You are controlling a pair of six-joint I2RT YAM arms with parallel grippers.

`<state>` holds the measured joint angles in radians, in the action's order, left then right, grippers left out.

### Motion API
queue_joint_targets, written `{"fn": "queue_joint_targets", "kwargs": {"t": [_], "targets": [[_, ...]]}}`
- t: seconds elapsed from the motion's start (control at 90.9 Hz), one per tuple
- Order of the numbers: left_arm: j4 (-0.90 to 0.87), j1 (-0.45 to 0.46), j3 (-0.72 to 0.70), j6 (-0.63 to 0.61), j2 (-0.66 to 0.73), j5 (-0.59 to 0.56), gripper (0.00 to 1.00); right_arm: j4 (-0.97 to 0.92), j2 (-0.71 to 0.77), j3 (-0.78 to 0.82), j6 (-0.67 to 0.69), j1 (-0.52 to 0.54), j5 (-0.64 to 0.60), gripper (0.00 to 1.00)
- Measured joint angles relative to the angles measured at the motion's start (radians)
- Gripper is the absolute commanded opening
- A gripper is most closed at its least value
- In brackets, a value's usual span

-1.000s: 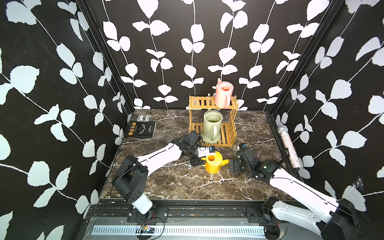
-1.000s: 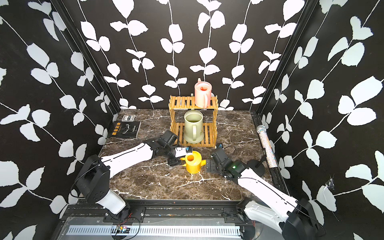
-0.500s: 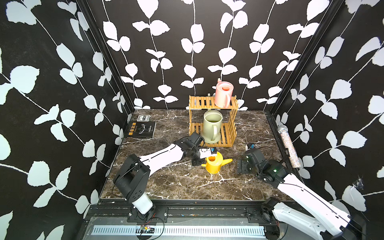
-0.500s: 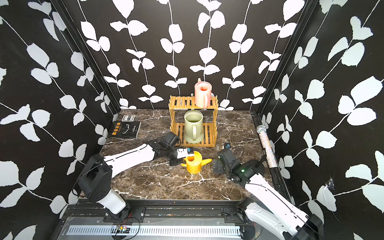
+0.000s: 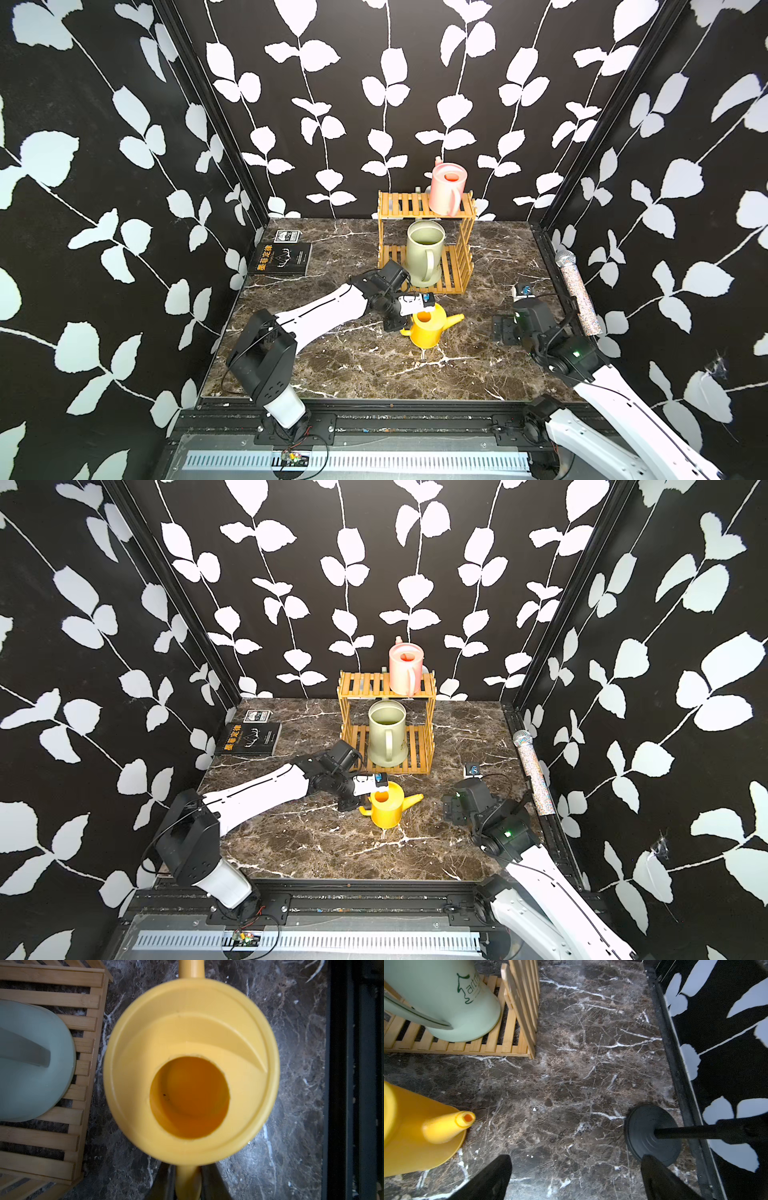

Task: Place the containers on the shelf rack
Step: Pick up the spray bottle from the center of the board, then place the spray bottle on the shelf.

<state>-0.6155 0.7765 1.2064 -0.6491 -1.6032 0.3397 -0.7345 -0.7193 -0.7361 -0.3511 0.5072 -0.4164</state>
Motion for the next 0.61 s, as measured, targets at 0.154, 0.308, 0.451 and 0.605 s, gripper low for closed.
{"fn": "queue_joint_targets", "kwargs": {"t": [0.154, 0.308, 0.451, 0.605], "targets": [[-0.091, 0.0, 0.056, -0.001, 0.047, 0.001, 0.02, 0.012, 0.079, 0.039, 0.051, -0.014, -0.06, 0.99], [-0.181, 0.001, 0.108, 0.004, 0.1, -0.023, 0.0, 0.035, 0.131, 0.061, 0.122, -0.026, -0.086, 0.99], [-0.24, 0.002, 0.183, 0.04, 0.108, -0.074, 0.0, 0.066, 0.15, 0.064, 0.183, -0.04, -0.084, 0.99], [-0.272, 0.002, 0.248, 0.093, 0.109, -0.132, 0.0, 0.122, 0.193, 0.095, 0.215, -0.055, -0.041, 0.99]]}}
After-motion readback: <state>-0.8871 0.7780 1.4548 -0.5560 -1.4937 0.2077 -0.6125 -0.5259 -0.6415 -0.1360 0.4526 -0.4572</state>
